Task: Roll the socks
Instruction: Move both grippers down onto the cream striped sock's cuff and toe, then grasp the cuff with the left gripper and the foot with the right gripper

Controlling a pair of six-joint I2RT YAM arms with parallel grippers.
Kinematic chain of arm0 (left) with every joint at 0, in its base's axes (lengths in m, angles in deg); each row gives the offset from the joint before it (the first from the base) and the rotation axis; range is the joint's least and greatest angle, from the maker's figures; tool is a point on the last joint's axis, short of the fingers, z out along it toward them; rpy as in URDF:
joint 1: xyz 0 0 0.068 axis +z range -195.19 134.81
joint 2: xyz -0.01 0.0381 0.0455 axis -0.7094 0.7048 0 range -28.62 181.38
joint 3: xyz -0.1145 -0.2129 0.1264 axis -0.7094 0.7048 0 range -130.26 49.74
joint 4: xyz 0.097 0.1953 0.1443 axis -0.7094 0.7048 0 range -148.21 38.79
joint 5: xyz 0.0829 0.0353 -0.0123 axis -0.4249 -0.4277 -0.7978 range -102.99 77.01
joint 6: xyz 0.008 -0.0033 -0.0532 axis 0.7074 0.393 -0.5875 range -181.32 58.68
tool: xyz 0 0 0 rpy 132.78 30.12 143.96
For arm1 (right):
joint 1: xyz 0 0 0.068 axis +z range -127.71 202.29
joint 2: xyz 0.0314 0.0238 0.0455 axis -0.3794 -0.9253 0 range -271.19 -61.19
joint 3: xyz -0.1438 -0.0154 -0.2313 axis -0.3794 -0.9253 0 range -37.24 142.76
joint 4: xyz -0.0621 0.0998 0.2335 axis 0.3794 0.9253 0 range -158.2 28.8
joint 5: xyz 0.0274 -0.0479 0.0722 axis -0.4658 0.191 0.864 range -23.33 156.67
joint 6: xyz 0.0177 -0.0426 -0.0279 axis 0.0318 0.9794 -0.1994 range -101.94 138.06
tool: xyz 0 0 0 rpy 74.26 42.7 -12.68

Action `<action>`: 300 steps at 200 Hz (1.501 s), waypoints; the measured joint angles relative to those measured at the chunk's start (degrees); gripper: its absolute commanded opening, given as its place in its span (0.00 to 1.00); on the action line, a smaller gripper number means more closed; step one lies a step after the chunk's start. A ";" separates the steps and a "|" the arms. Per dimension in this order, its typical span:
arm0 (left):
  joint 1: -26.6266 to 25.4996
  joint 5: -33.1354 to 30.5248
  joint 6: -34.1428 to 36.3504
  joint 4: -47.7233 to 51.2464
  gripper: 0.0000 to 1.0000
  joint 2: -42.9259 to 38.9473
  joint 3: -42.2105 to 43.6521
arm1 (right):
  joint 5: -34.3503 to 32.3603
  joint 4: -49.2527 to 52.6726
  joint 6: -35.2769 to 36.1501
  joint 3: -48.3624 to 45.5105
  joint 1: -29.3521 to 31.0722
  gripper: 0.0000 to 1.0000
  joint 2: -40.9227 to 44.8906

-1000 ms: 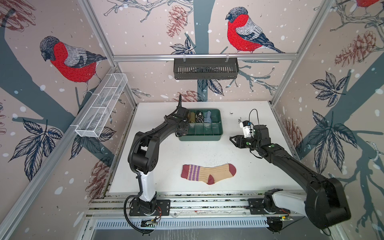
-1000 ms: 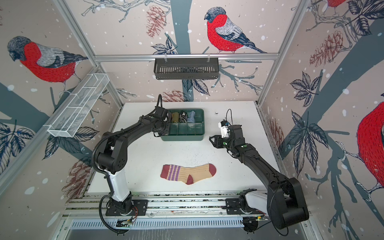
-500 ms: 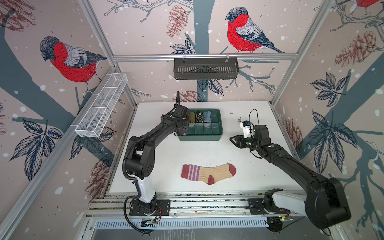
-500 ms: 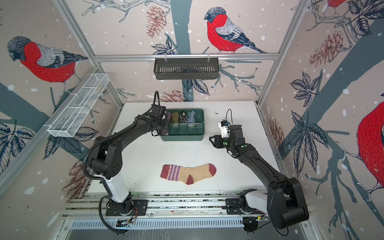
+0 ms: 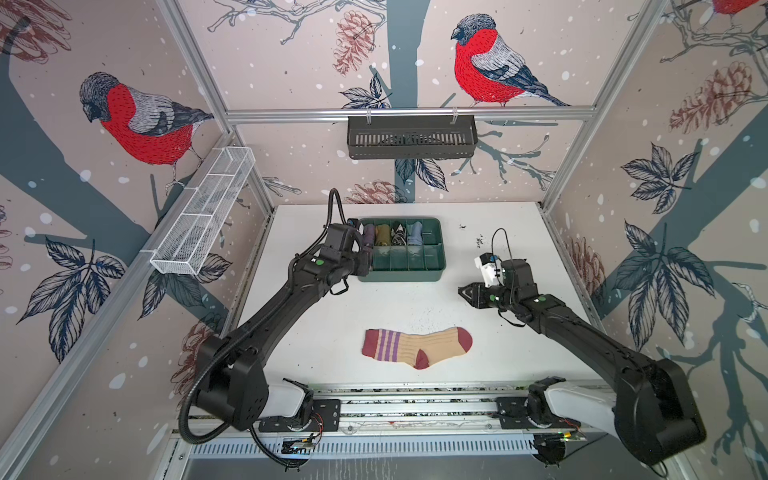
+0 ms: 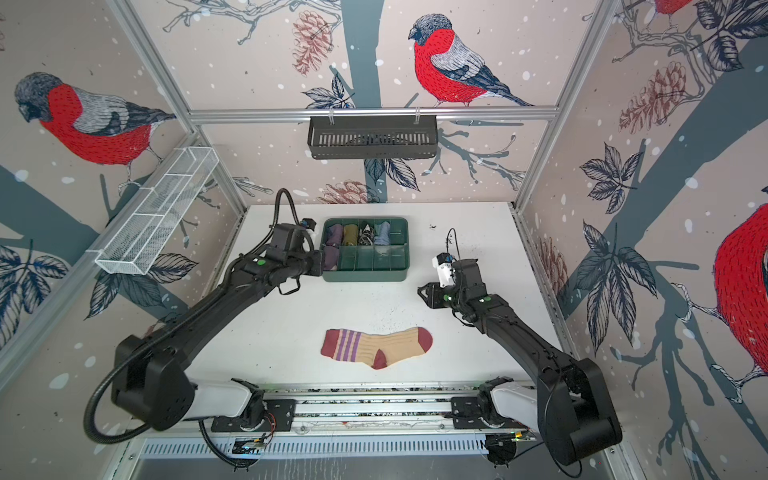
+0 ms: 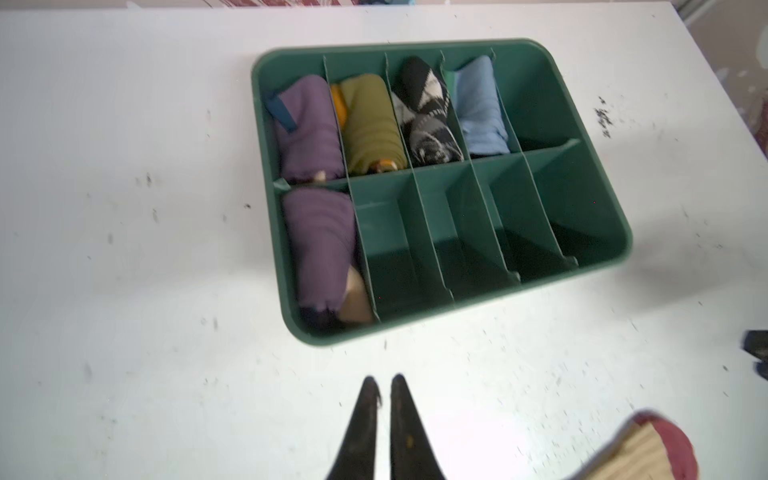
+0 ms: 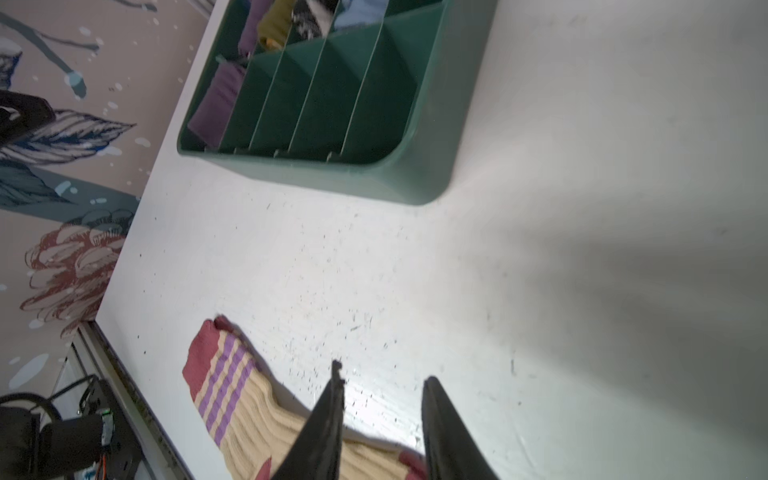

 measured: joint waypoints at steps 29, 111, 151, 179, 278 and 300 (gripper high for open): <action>-6.64 3.76 -2.86 0.22 0.03 -4.37 7.10 | -2.25 1.53 -3.34 -4.09 9.03 0.30 2.27; -20.28 10.58 -10.45 1.40 0.00 -2.16 18.64 | -9.49 3.50 -13.33 -9.55 19.47 0.27 0.24; -21.27 13.16 -11.41 -0.96 0.00 4.28 21.00 | -10.43 2.38 -13.66 -8.98 18.73 0.27 -3.39; -21.18 14.86 -11.37 -4.24 0.00 10.12 20.48 | -9.97 -0.35 -13.25 -7.43 16.26 0.27 -6.91; -11.52 12.72 -5.49 -8.63 0.08 16.57 13.46 | -10.29 -3.26 -6.56 -0.59 5.25 0.32 -15.80; -10.95 12.02 -4.52 -9.07 0.27 16.96 11.82 | -11.91 -1.51 -5.05 1.64 4.79 0.43 -16.04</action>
